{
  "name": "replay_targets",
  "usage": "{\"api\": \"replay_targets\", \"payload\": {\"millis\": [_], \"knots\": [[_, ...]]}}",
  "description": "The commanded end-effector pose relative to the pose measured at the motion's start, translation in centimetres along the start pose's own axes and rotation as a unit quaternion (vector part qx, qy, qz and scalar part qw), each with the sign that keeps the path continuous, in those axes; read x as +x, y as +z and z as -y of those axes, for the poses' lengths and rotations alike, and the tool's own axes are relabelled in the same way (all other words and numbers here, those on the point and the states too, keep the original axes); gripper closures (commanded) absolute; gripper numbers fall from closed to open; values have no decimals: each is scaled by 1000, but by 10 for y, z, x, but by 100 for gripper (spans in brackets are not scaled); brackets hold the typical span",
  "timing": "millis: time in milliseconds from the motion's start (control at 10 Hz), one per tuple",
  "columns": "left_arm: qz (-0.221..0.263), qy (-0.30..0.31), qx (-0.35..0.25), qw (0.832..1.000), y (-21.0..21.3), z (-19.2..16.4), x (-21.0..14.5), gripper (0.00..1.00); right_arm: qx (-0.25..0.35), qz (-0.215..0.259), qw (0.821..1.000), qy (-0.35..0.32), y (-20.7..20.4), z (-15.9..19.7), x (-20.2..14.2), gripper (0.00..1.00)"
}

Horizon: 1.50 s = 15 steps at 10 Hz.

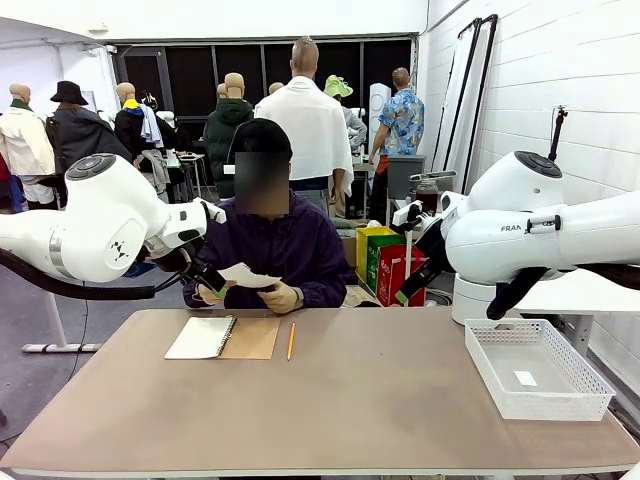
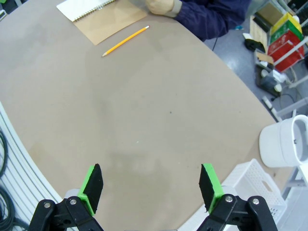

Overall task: Sort the paper based on its condition.
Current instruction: If a person hands you a paper, place it in the Organizing basket , and if it's crumpled, put it in the Trash can.

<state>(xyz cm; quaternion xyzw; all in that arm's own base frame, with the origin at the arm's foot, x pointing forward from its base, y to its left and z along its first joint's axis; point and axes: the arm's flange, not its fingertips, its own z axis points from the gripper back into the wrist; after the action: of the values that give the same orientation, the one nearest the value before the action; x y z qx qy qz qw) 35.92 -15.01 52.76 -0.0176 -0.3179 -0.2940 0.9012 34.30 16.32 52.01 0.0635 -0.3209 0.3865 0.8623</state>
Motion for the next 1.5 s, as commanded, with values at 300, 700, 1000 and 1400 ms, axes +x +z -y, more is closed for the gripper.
{"api": "replay_targets", "payload": {"millis": [300,700,1000,1400], "knots": [[-3,3,-3,1000,-1,-1,0,0,0,0,1000,-1,0,0,0,0],[-3,3,-3,1000,-1,-1,0,0,0,0,1000,-1,0,0,0,0],[-3,3,-3,1000,-1,-1,0,0,0,0,1000,-1,0,0,0,0],[-3,3,-3,1000,-1,-1,0,0,15,-44,995,-93,-8,8,6,0]]}}
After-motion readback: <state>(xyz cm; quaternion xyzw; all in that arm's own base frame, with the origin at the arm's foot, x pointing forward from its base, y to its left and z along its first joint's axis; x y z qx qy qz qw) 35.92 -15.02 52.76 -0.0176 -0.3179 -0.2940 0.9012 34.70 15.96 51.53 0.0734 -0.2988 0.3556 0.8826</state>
